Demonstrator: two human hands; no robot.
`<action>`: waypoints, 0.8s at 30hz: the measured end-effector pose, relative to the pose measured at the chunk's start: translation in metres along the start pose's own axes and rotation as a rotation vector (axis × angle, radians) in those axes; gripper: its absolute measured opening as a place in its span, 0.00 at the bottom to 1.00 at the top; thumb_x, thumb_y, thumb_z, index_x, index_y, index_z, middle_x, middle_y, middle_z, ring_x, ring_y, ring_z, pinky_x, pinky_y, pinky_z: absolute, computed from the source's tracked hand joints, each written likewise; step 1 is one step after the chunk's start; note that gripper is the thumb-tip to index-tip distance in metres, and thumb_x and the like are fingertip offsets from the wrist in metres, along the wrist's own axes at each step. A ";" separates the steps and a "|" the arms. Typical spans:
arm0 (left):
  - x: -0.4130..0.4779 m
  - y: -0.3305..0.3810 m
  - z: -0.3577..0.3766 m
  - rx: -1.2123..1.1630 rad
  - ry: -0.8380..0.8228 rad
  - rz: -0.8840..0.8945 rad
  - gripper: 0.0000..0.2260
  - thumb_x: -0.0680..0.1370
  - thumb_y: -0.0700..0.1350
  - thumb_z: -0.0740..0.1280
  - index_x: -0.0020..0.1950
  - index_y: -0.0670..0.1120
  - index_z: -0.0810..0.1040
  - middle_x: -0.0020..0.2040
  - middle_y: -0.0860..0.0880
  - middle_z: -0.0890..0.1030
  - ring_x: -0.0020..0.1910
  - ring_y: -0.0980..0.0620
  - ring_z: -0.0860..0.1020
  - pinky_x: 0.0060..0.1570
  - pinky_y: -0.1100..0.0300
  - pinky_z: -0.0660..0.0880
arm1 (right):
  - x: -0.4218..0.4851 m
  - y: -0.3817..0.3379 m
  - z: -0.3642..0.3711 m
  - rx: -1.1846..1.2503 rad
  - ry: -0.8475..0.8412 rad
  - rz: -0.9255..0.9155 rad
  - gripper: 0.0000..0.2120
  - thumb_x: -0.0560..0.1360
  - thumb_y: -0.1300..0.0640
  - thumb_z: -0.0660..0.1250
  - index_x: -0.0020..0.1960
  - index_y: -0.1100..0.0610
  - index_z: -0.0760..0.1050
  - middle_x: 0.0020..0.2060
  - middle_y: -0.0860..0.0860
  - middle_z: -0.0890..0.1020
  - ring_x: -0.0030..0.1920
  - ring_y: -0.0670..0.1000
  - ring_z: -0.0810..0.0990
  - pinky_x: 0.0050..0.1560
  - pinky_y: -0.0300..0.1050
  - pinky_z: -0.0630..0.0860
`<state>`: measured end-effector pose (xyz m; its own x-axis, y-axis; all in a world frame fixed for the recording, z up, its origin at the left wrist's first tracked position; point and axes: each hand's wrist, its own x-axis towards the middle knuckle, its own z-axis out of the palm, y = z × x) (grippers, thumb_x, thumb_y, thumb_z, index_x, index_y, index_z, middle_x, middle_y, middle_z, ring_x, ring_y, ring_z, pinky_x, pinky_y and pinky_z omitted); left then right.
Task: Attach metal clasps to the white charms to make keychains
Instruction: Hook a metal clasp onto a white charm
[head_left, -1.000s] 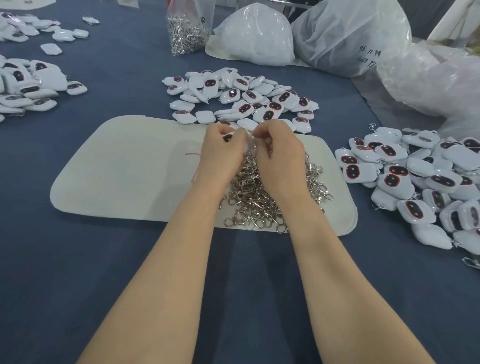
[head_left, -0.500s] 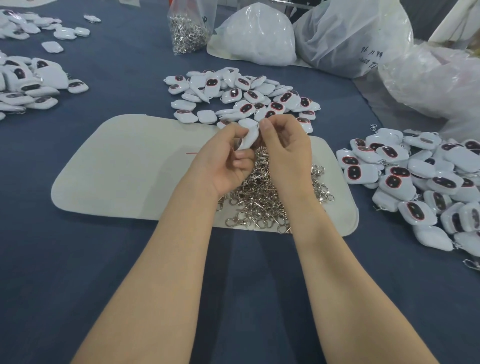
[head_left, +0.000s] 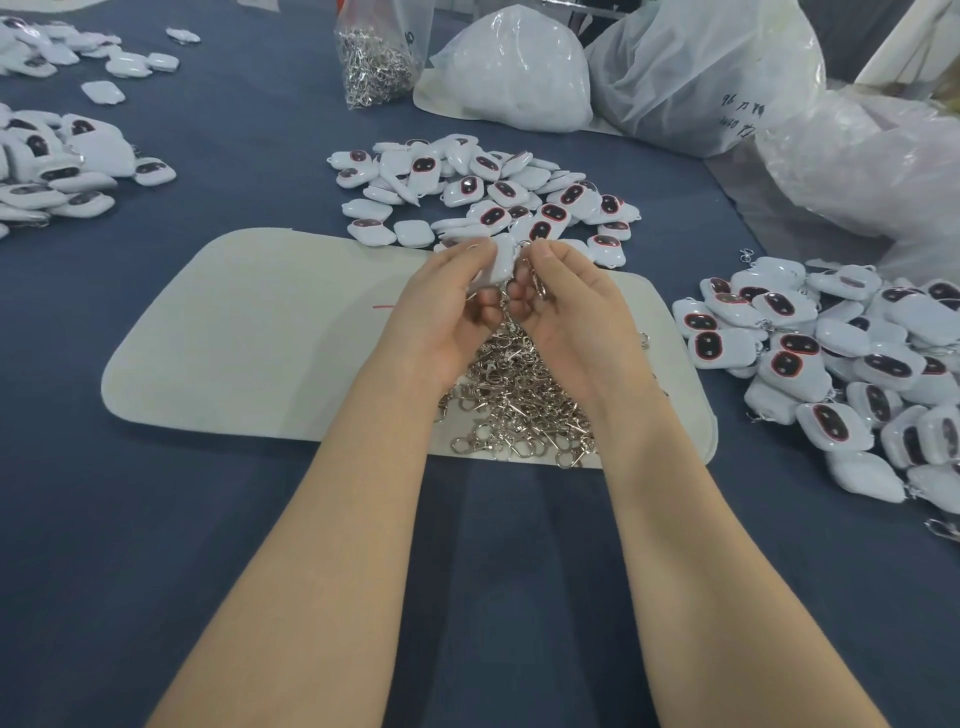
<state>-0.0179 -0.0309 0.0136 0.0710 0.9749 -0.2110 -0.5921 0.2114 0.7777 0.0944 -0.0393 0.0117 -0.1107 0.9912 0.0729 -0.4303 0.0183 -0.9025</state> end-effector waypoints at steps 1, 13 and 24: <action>0.000 0.000 0.000 -0.005 -0.002 -0.011 0.07 0.80 0.41 0.63 0.56 0.42 0.73 0.36 0.50 0.74 0.22 0.61 0.68 0.23 0.70 0.65 | 0.000 0.000 0.000 0.009 -0.013 0.009 0.08 0.80 0.63 0.60 0.44 0.59 0.75 0.32 0.49 0.77 0.34 0.45 0.75 0.38 0.35 0.74; -0.008 -0.007 -0.001 0.943 0.128 0.765 0.11 0.77 0.43 0.66 0.58 0.54 0.76 0.43 0.59 0.75 0.36 0.60 0.73 0.41 0.64 0.73 | 0.006 0.005 -0.015 -0.671 0.084 -0.019 0.09 0.78 0.58 0.65 0.39 0.57 0.76 0.26 0.46 0.76 0.30 0.48 0.72 0.38 0.47 0.70; 0.001 -0.004 -0.004 0.224 0.235 0.199 0.06 0.78 0.41 0.66 0.55 0.44 0.76 0.37 0.49 0.74 0.24 0.60 0.71 0.28 0.67 0.72 | 0.001 0.008 -0.003 -0.547 0.060 -0.062 0.02 0.77 0.61 0.66 0.47 0.56 0.75 0.40 0.51 0.79 0.41 0.49 0.77 0.53 0.52 0.78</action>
<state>-0.0187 -0.0306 0.0083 -0.2289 0.9615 -0.1522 -0.3838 0.0546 0.9218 0.0938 -0.0375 0.0030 -0.0421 0.9915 0.1227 0.0952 0.1263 -0.9874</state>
